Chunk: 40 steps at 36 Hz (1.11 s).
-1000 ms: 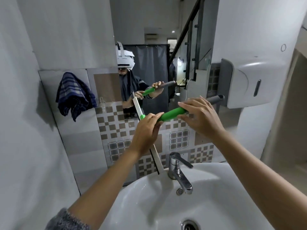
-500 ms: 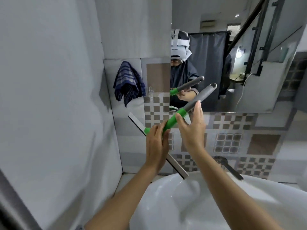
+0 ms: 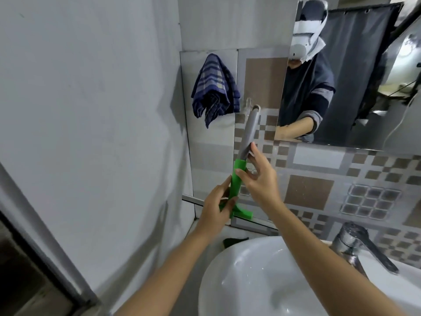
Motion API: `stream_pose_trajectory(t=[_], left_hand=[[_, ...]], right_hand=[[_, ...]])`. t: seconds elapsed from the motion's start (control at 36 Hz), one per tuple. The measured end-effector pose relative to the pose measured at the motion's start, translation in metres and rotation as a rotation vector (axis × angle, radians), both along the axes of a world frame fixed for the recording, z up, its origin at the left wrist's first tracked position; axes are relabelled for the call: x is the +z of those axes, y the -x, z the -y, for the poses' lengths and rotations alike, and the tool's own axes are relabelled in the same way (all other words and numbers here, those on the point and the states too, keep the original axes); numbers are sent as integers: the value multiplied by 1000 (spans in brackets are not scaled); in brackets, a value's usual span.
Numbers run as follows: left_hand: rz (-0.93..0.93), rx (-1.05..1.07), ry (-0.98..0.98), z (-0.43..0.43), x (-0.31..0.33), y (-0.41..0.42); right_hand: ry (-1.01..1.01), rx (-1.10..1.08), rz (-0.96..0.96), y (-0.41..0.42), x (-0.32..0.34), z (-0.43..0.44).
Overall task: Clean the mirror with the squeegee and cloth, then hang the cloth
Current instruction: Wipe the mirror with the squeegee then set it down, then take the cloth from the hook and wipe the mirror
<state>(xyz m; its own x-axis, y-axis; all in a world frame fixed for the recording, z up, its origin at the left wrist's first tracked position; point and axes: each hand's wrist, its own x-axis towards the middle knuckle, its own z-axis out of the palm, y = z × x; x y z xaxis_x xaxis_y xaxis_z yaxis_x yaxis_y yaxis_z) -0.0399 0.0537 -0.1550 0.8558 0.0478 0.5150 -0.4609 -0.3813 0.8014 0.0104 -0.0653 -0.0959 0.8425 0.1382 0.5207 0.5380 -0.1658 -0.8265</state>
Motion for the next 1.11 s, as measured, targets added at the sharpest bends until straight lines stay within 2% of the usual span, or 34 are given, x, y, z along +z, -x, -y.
stream_pose_trajectory(t=[0.53,0.72,0.86,0.94,1.11], left_hand=[[-179,6,123,-2,-29,-37],[-224,20,108,-1,-28,-55],[-259,18,102,0,-23,-57],[-153,109,33,-5,-13,-57],[307,465,-22,-19,57,-61]], right_hand=[[61,34,-74,-30,-29,0],[2,11,-106,-34,-28,-7],[72,-28,-16,-40,-29,-3],[59,-69,39,-39,-20,5],[27,-92,260,-49,49,15]])
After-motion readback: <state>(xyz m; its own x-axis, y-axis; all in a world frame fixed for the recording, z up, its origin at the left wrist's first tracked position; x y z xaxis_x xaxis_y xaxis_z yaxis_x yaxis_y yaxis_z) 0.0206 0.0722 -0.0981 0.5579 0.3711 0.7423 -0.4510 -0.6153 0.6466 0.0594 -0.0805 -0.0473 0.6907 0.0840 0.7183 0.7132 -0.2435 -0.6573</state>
